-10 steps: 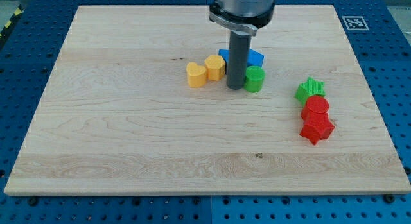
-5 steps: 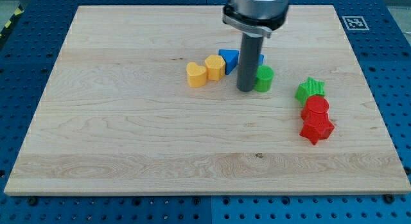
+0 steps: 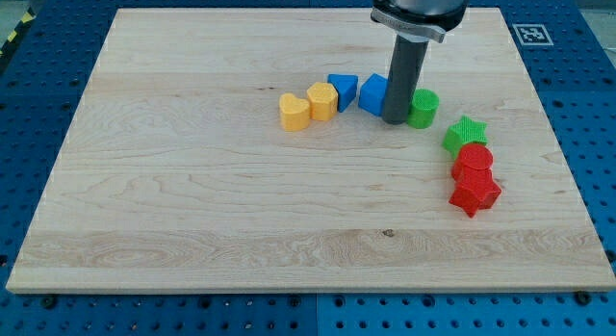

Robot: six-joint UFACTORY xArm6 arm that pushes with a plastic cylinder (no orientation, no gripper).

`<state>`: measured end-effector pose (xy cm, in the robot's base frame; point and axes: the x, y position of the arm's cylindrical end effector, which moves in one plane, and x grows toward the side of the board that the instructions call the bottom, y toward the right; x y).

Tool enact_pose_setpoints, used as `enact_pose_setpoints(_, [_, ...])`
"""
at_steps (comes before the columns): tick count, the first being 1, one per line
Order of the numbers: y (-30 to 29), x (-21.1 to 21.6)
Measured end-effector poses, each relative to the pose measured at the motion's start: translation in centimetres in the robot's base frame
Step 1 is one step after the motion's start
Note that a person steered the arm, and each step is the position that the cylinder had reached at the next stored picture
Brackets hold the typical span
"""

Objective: Move green circle towards the center right

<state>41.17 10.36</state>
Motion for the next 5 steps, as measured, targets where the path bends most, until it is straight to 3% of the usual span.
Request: enact_pose_setpoints(5, [3.0, -1.6])
